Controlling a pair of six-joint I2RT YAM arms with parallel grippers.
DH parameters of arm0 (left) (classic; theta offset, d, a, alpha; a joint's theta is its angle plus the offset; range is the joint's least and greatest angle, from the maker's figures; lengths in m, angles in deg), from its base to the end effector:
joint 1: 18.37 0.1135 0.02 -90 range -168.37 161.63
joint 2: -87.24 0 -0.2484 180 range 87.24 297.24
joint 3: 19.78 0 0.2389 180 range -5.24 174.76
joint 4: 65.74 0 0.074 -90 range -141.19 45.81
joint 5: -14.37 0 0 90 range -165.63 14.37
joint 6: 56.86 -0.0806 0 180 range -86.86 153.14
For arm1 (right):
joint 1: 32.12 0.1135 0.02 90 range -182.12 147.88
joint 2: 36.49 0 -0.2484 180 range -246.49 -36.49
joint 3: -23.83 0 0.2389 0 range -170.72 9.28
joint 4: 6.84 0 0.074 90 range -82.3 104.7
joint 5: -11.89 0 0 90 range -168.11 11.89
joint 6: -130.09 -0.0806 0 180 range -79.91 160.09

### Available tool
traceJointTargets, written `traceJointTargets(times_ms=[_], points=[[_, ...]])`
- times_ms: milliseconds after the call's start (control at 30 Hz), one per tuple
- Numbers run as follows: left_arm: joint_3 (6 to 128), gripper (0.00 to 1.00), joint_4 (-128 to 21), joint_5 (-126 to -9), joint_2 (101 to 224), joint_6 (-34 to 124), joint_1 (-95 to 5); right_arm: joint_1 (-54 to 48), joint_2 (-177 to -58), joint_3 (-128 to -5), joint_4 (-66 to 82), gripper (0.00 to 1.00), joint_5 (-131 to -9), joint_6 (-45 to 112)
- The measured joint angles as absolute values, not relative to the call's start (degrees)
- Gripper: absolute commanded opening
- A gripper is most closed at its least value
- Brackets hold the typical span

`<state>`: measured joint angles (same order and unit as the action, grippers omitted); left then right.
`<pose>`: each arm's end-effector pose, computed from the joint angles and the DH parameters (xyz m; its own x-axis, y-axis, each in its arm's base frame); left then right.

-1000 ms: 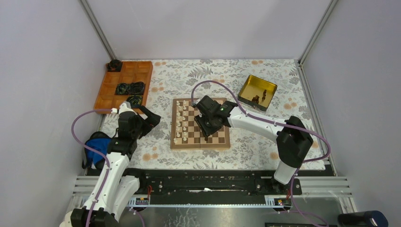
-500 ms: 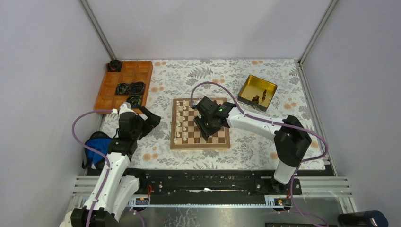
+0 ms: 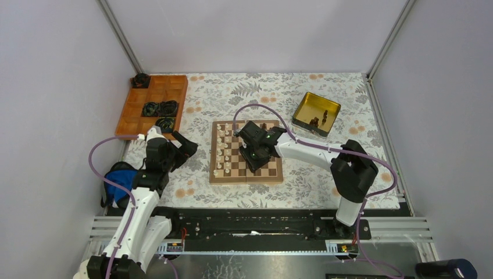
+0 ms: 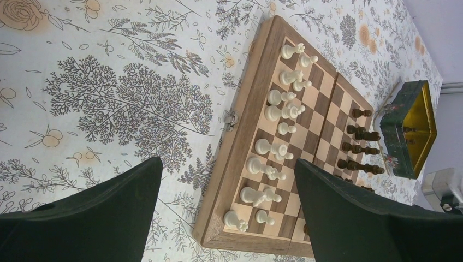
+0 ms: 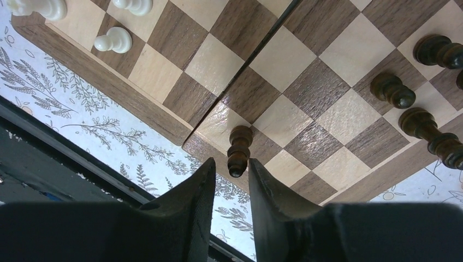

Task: Set up the chess pieces on the board
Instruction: Pick up the chess piece from the chessboard, then place the chess piece on the chessboard.

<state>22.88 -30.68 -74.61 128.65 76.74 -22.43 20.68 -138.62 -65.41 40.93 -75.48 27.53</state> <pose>0.2004 -0.0157 0.1970 -0.4609 -0.6585 -0.5949 -0.3208 0.7487 -0.5802 0.2273 0.3055 0.1684 -0.6904 -0.5503 -0.4696 -0.6753 0.7230 0.1456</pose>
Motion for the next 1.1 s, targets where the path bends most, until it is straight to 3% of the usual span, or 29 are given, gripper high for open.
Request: traceJointTargets(times_ms=[333, 1100], points=[[22.88, 0.99, -30.81, -74.61, 128.82, 76.71, -22.43, 20.72, -139.54, -65.41, 40.74, 0.1, -76.0, 27.91], [22.88, 0.99, -31.01, -74.61, 128.03, 77.15, -22.43, 20.35, -136.3, -65.89, 46.22, 0.01, -88.88, 23.64]])
